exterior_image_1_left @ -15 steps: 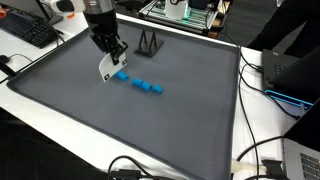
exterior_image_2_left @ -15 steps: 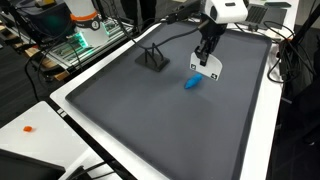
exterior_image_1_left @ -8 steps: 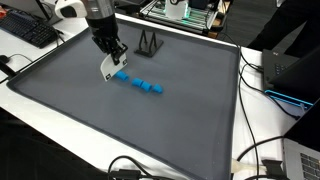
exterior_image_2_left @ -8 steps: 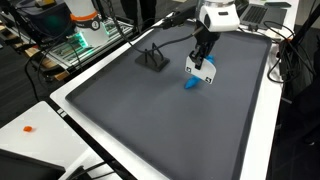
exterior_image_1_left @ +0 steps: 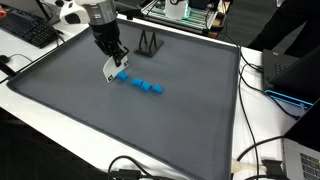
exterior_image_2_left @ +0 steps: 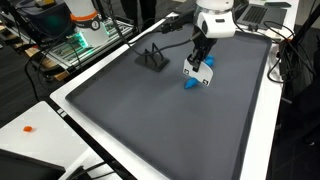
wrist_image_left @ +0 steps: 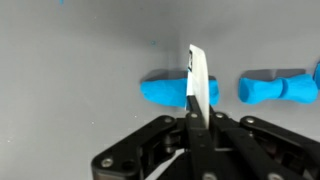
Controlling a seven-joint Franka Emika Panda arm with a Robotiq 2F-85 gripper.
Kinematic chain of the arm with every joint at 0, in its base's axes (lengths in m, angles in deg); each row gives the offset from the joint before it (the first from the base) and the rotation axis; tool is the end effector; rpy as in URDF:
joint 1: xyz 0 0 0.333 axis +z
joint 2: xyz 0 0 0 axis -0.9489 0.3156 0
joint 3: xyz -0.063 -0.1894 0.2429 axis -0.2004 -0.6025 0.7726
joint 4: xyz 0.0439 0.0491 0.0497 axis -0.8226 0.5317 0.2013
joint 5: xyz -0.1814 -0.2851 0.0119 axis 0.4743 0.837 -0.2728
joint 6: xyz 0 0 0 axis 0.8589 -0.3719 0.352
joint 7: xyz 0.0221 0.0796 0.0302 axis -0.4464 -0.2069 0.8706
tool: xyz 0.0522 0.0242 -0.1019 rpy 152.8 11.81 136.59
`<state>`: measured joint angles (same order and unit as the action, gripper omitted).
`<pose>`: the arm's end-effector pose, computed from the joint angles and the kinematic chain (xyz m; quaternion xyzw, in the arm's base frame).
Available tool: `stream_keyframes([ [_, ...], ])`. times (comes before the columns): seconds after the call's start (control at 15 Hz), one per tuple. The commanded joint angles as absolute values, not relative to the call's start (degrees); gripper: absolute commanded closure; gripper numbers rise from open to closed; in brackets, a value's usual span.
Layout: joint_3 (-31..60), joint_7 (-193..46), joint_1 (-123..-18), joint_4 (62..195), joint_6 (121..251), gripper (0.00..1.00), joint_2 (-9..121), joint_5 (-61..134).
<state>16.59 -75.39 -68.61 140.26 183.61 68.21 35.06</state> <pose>0.6051 0.0126 0.2861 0.9992 -0.0361 -0.0079 0.0183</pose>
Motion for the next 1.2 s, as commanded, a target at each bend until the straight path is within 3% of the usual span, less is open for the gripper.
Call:
stream_keyframes([
  [0.0,17.1,-74.6,-69.3,142.2,185.2,0.99,69.3,34.9],
  [1.13,19.3,-73.8,-69.8,143.7,186.5,0.99,69.1,31.5],
])
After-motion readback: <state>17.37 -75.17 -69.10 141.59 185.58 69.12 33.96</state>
